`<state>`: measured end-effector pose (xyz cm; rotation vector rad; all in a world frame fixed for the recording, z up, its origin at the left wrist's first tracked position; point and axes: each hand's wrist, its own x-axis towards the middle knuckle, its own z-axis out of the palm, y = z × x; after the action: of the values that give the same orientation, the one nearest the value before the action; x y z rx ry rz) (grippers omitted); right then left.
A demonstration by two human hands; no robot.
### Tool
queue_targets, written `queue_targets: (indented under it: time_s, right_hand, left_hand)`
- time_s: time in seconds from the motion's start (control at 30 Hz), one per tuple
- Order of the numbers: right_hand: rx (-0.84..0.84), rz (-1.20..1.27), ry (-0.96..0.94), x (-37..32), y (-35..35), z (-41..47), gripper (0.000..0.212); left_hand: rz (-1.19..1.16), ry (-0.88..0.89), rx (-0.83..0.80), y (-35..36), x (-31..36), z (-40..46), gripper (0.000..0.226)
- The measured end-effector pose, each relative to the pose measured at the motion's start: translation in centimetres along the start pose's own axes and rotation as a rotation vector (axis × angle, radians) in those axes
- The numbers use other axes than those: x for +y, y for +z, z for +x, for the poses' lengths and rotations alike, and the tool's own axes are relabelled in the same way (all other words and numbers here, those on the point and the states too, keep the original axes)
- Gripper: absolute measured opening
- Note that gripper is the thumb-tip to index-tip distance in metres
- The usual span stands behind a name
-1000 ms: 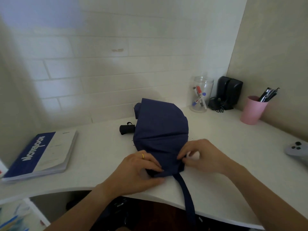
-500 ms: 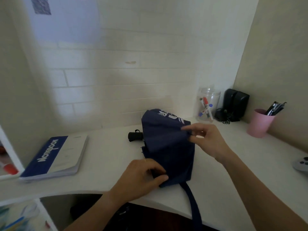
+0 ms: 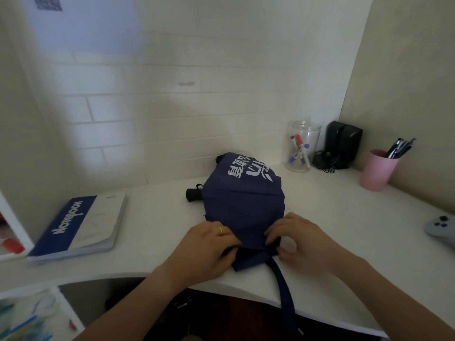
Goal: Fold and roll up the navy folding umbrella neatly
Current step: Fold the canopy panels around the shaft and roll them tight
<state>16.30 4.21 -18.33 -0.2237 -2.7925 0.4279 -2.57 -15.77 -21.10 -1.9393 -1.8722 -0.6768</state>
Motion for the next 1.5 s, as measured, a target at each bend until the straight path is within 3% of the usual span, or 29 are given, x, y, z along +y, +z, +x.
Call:
queue_targets:
  time_s: [0.07,0.13,0.2,0.3,0.37,0.43,0.5,0.57,0.63,0.73,0.8,0.93,1.0,1.1,1.17,1.23,1.3,1.37,1.4,1.43,1.5]
  right_hand:
    - [0.027,0.096,0.031,-0.2,-0.6,0.4,0.02]
    - [0.271,0.146,0.056,0.0,-1.0,1.9,0.014]
    - [0.472,0.06,0.072,0.0,-1.0,3.5,0.032]
    - [0.341,-0.064,0.07,0.0,-0.5,4.9,0.059]
    - [0.271,-0.122,0.09,0.2,0.1,5.2,0.059]
    - [0.276,-0.149,0.085,0.3,0.2,5.5,0.049]
    - [0.297,-0.17,0.057,0.3,0.3,5.8,0.042]
    - [0.355,-0.209,0.052,0.6,0.2,5.9,0.036]
    - [0.401,-0.219,0.107,0.7,-0.1,5.8,0.03]
    - [0.453,-0.201,0.067,0.9,-0.4,5.2,0.021]
    - [0.46,-0.223,-0.034,0.8,-0.4,4.2,0.015]
    - [0.332,-0.232,-0.162,0.3,0.3,1.5,0.01]
    - [0.217,-0.177,-0.126,0.0,0.8,0.6,0.016]
    - [0.07,-0.106,-0.029,-0.1,1.2,0.1,0.027]
    - [0.183,0.033,0.055,-0.2,0.3,0.8,0.026]
    - [0.47,0.065,0.143,0.3,-1.1,2.4,0.028]
    - [0.564,-0.014,0.245,0.5,-2.6,4.9,0.061]
    - [0.394,0.067,0.311,0.4,-3.8,7.7,0.091]
    - [0.307,0.142,0.318,0.2,-4.2,8.9,0.093]
    - [0.258,0.191,0.308,-0.1,-4.4,9.9,0.085]
    - [0.287,0.146,0.219,-1.0,-4.6,10.7,0.048]
  left_hand:
    - [-0.011,-0.024,-0.035,-0.1,0.3,-0.4,0.02]
    - [-0.06,-0.077,-0.06,-0.5,0.3,-0.5,0.03]
    - [-0.105,-0.101,-0.094,-0.8,0.5,-0.1,0.041]
    - [-0.146,-0.135,-0.083,-1.1,0.6,0.9,0.038]
    - [-0.067,-0.182,0.07,-1.5,-0.3,2.1,0.021]
    - [0.11,-0.22,0.174,-1.7,-1.8,3.5,0.047]
    - [0.279,-0.244,0.06,-1.6,-3.7,5.0,0.074]
    - [0.307,-0.245,-0.004,-1.3,-4.6,5.8,0.051]
    - [0.29,-0.195,0.12,-1.0,-4.7,5.6,0.02]
    - [0.258,-0.082,0.295,-1.3,-4.0,4.6,0.017]
    - [0.255,-0.003,0.325,-1.6,-3.3,3.6,0.013]
    - [0.148,0.048,0.129,-1.8,-2.9,0.7,0.018]
    - [0.045,-0.006,-0.006,-1.7,-2.4,-0.8,0.025]
    - [-0.086,-0.106,-0.082,-1.5,-1.7,-1.7,0.036]
    - [-0.099,-0.111,-0.092,-1.4,-1.7,-1.7,0.036]
    - [-0.095,-0.087,-0.097,-1.5,-1.7,-1.5,0.032]
    - [-0.085,-0.074,-0.097,-1.5,-1.7,-1.5,0.03]
    - [-0.086,-0.062,-0.086,-1.5,-1.6,-1.6,0.029]
    - [-0.087,-0.056,-0.085,-1.5,-1.5,-1.7,0.029]
    - [-0.088,-0.053,-0.077,-1.4,-1.5,-1.7,0.03]
    - [-0.083,-0.056,-0.043,-1.3,-1.4,-1.8,0.031]
